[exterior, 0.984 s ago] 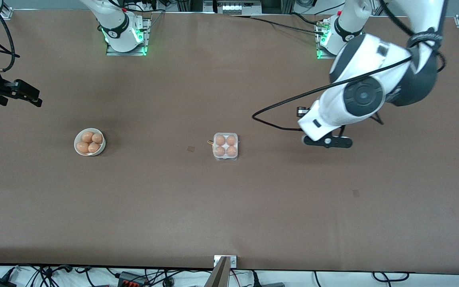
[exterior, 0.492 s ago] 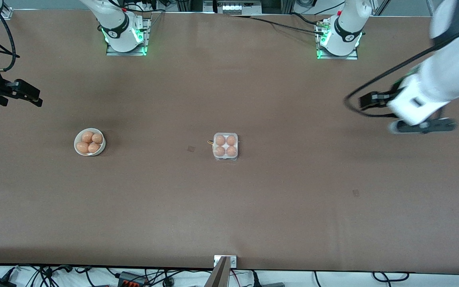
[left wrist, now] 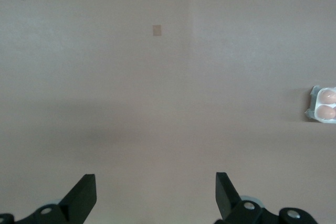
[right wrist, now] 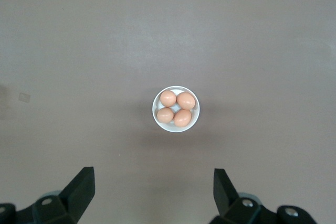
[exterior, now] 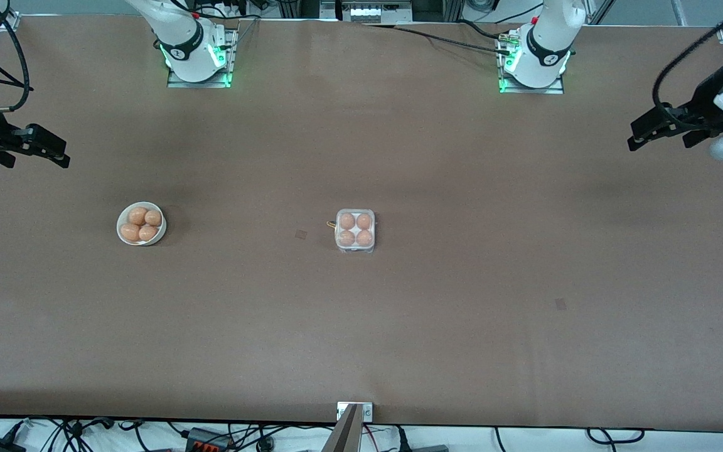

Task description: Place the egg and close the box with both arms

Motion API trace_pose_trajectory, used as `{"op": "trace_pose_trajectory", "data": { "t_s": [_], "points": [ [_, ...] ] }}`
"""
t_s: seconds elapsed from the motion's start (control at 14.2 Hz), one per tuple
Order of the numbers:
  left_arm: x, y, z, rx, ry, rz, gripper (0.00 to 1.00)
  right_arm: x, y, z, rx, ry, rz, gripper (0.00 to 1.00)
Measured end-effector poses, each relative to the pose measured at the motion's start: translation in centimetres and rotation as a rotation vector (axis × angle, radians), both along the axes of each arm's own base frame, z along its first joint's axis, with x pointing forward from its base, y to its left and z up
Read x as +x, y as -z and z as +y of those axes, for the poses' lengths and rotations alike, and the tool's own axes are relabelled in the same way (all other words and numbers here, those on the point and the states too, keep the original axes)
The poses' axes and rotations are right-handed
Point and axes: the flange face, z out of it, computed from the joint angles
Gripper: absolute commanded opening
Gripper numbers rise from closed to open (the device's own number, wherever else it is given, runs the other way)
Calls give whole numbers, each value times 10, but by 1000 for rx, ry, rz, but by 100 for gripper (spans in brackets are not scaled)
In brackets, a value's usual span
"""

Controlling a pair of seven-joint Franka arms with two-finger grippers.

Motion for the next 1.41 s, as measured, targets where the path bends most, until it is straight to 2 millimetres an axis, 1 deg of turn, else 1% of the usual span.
{"op": "trace_pose_trajectory", "data": {
  "t_s": [0.14,0.35,1.41],
  "points": [
    [-8,12,0,1,14,-6,100,0,0,0,0,0,-1,100],
    [-11,21,-3,5,35,4,100,1,-1,0,0,-1,-8,100],
    [-12,19,-4,8,42,8,100,2,0,-1,0,2,-12,100]
  ]
}}
